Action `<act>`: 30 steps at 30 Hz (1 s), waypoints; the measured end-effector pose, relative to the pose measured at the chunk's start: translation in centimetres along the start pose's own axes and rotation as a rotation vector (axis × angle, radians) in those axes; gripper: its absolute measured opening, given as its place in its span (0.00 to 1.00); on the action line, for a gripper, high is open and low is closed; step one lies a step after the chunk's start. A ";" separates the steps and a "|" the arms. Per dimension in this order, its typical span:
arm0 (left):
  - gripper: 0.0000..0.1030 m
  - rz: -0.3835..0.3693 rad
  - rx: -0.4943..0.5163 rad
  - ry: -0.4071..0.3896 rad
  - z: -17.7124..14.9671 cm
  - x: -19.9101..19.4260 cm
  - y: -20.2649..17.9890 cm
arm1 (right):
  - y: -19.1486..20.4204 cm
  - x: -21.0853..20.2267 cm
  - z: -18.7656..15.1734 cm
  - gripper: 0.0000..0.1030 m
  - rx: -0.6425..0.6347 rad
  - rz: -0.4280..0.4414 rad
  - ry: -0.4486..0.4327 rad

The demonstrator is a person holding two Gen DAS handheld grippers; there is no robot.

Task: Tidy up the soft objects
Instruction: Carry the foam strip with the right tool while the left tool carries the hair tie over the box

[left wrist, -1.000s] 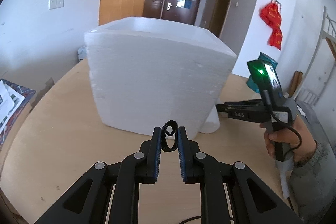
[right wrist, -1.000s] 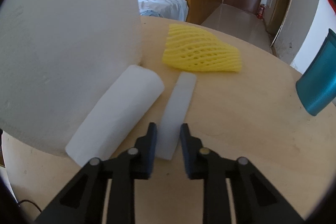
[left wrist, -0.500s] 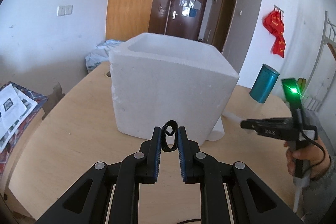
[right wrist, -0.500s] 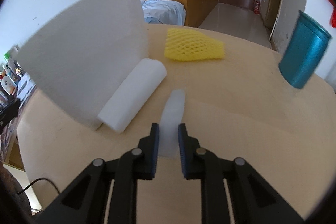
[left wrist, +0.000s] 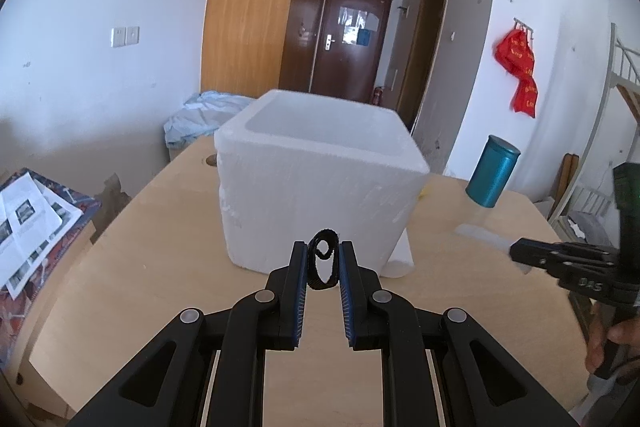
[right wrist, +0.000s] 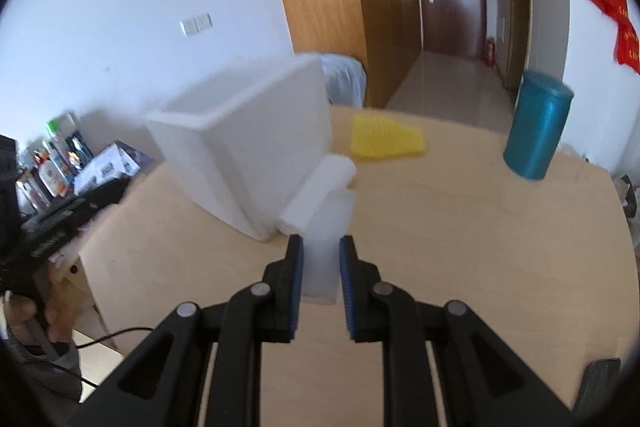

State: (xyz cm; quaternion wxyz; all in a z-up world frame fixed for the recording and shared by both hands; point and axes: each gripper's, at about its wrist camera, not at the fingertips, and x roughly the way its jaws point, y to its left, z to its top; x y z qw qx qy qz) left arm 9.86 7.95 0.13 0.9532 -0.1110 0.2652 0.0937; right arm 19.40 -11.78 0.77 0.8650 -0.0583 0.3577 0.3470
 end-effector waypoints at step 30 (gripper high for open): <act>0.16 0.050 0.016 -0.138 3.8 -6.1 1.3 | 7.8 -2.7 4.5 0.21 -0.145 0.142 -0.206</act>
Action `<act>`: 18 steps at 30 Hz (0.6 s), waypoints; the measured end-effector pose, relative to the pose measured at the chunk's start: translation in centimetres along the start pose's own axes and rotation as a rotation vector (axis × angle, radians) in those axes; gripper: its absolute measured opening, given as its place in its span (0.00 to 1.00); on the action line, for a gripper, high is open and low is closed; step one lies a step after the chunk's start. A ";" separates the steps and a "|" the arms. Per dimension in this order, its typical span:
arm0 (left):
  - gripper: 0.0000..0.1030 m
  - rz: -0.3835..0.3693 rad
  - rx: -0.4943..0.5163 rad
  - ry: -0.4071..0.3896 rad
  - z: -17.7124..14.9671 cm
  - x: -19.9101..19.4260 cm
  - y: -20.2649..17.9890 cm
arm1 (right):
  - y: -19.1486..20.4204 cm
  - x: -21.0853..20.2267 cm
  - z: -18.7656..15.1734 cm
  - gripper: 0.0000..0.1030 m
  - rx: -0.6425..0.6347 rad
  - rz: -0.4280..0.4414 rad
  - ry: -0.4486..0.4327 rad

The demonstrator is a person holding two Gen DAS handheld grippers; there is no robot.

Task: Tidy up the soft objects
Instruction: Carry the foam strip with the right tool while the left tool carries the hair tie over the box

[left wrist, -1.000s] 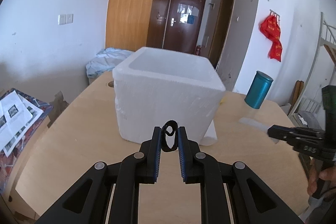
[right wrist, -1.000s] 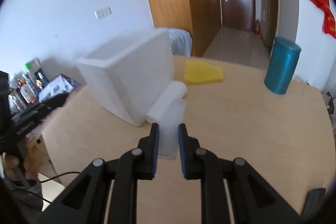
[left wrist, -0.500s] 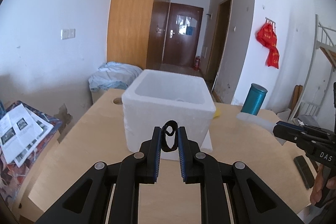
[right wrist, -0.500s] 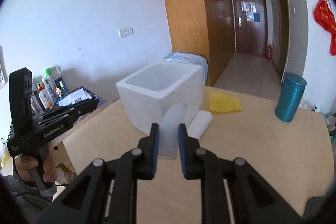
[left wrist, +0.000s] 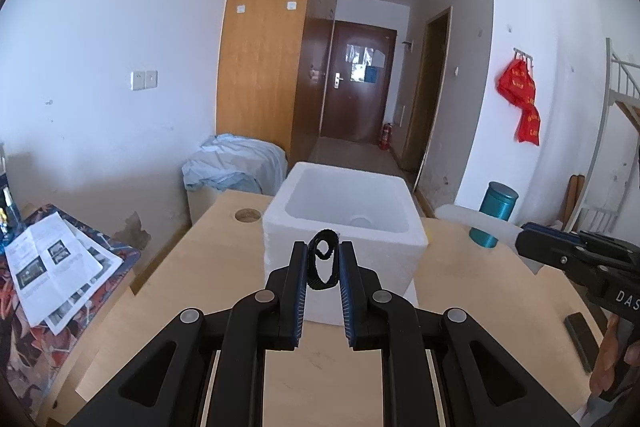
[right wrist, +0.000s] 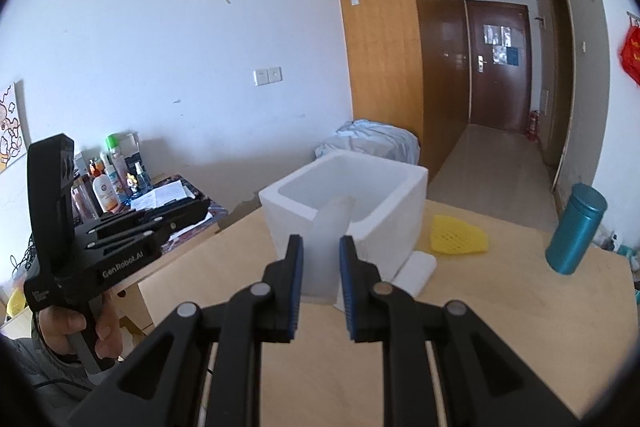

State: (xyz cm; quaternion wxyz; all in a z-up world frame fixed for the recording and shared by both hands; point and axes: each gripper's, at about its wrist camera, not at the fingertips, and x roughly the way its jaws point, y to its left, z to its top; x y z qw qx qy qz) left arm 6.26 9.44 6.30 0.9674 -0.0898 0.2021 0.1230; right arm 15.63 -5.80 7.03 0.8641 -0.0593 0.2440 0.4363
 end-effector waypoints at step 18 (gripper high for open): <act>0.16 -0.067 0.026 0.021 3.3 4.7 1.1 | -0.2 6.3 3.8 0.21 -0.036 -0.012 0.044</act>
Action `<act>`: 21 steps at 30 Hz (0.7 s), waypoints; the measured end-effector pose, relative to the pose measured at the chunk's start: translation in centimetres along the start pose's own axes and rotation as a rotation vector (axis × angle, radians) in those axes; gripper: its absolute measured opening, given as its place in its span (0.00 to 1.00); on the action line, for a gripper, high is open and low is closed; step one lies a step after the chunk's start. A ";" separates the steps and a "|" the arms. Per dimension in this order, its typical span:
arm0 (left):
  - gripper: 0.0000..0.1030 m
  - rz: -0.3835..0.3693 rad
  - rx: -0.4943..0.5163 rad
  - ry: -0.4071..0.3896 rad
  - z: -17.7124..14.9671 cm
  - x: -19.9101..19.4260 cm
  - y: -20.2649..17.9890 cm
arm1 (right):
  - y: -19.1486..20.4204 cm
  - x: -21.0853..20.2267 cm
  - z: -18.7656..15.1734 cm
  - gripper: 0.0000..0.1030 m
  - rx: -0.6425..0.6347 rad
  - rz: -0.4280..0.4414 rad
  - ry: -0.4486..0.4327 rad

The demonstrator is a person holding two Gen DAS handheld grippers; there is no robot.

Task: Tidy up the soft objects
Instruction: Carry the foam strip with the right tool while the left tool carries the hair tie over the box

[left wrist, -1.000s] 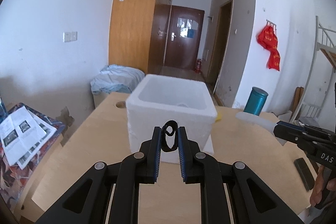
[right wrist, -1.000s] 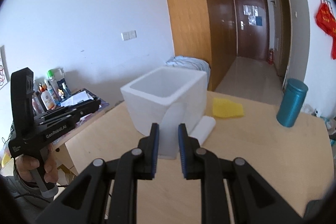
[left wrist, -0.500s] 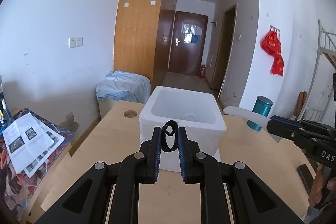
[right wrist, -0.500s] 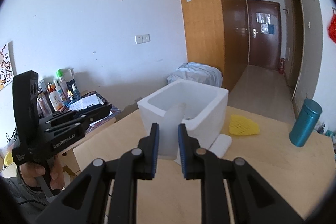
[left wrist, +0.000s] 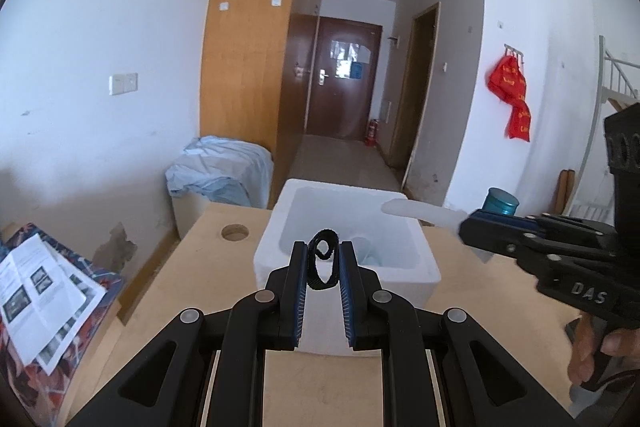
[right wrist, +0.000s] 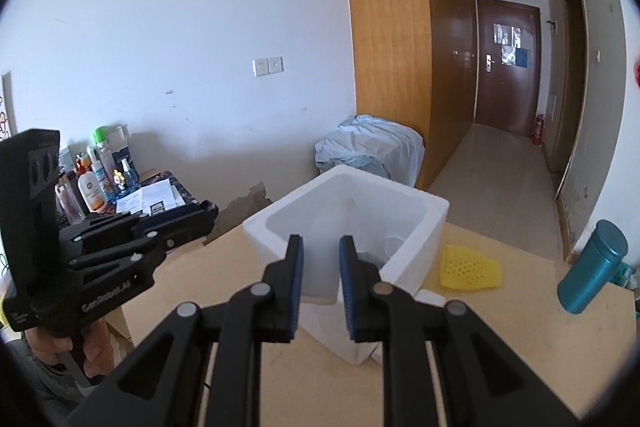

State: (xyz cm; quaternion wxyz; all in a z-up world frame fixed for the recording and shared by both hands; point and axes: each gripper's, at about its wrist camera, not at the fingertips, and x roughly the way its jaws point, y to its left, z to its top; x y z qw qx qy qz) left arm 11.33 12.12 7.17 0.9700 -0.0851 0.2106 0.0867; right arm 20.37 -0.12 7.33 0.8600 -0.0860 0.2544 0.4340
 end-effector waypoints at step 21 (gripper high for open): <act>0.16 -0.026 0.021 0.045 1.5 6.8 0.8 | -2.4 6.7 1.2 0.21 0.022 -0.017 0.085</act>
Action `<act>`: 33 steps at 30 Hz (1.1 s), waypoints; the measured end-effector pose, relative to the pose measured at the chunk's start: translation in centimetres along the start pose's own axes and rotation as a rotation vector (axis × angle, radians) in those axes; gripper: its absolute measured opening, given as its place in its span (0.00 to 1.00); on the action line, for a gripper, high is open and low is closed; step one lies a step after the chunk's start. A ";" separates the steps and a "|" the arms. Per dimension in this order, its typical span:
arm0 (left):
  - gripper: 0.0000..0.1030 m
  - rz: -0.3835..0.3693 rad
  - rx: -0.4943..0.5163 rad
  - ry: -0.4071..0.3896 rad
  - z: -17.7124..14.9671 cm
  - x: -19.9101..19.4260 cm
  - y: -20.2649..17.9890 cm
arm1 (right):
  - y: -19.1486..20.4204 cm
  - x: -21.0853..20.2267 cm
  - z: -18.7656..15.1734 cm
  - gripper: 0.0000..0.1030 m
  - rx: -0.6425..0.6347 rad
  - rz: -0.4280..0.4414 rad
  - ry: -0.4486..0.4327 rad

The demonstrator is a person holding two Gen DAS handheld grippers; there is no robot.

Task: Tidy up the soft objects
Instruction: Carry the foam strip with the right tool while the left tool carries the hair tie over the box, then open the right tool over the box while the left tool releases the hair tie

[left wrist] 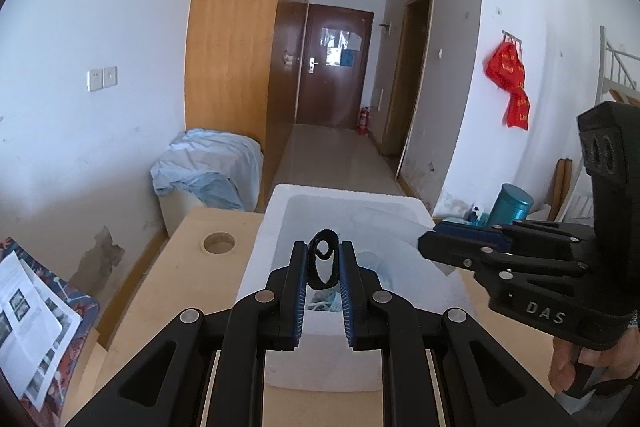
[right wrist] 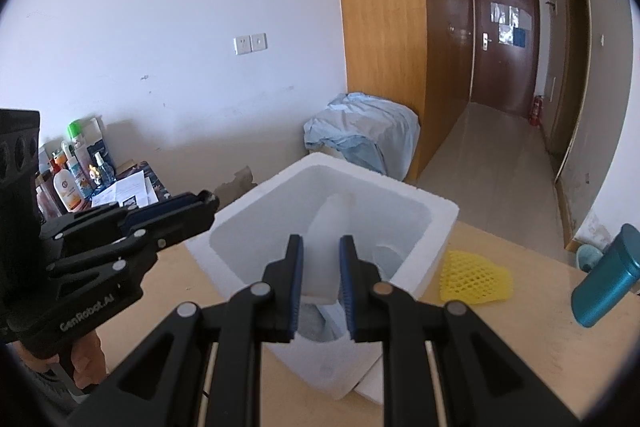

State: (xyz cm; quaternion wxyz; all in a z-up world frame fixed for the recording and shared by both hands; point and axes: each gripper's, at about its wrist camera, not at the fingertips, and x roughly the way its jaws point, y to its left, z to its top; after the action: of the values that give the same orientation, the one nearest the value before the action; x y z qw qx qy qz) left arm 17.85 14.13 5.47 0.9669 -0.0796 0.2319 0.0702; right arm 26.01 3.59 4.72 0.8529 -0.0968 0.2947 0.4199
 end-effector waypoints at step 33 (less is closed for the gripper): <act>0.31 -0.008 0.027 0.018 2.1 4.7 -2.3 | -2.4 -3.7 -1.1 0.44 0.039 -0.048 -0.060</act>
State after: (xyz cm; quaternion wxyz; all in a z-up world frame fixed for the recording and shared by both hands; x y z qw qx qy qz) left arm 23.27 12.70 5.44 0.9661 -0.0681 0.2411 0.0625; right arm 25.61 -0.81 5.84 0.8729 -0.0746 0.2746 0.3964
